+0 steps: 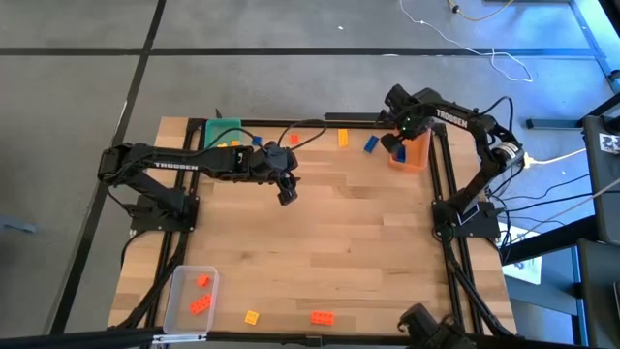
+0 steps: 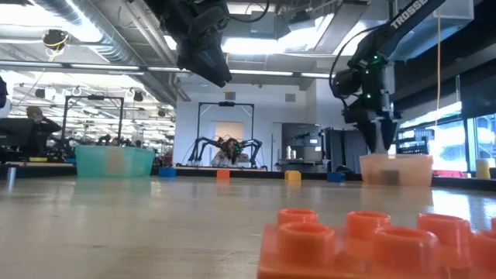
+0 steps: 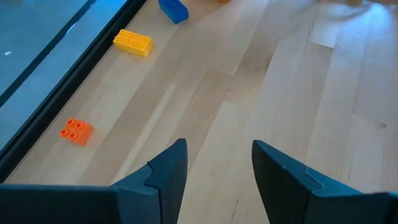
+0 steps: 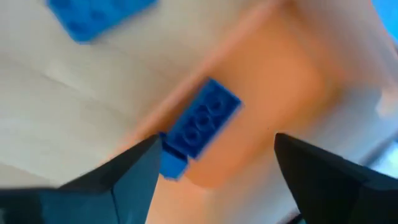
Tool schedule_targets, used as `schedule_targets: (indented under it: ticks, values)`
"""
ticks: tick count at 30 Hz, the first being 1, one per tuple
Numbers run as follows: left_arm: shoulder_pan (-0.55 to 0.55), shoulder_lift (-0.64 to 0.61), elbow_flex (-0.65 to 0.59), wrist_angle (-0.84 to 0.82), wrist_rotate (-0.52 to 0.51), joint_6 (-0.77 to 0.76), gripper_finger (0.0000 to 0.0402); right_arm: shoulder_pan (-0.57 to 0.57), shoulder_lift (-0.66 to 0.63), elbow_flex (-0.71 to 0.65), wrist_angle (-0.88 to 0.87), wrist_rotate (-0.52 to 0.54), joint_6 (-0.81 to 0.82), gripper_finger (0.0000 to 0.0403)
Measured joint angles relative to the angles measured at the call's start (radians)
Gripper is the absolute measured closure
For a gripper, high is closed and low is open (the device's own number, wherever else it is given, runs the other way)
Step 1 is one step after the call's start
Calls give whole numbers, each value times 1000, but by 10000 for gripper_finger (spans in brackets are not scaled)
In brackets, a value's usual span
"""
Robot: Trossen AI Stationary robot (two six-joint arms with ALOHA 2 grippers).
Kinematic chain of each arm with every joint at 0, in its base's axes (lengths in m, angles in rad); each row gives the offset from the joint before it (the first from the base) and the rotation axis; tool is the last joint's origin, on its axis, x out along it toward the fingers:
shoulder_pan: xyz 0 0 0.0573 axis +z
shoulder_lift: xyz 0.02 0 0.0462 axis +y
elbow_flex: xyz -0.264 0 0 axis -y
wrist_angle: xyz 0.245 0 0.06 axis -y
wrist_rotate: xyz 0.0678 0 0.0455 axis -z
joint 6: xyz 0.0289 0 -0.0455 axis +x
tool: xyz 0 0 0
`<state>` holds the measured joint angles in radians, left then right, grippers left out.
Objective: Sort & place blocks by color
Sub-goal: Put the blue game piece into the orange bin
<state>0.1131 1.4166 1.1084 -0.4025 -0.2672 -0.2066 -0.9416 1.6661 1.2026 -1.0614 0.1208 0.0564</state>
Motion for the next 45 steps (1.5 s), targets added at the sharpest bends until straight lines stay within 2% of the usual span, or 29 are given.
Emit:
schedule_targets:
  ticks: [4,8,10,13,15,20,24,41,45]
  values:
    - [0,0,0,0,0,0,232,33,0,0,76,-87,-91,92]
    - [0,0,0,0,0,0,232,73,0,0,162,-191,-74,92]
    - [0,0,0,0,0,0,232,90,0,0,215,-246,-7,92]
    - [0,0,0,0,0,0,232,115,0,0,286,-272,162,92]
    - [0,0,0,0,0,-2,232,127,0,0,317,-260,259,92]
    - [0,0,0,1,0,-29,232,144,31,0,367,-153,394,92]
    - [0,0,0,1,0,-29,232,145,89,0,366,-150,464,92]
    - [0,0,0,1,0,-27,232,145,253,3,355,-140,457,92]
    - [0,0,0,0,0,-28,232,145,260,0,324,-89,416,92]
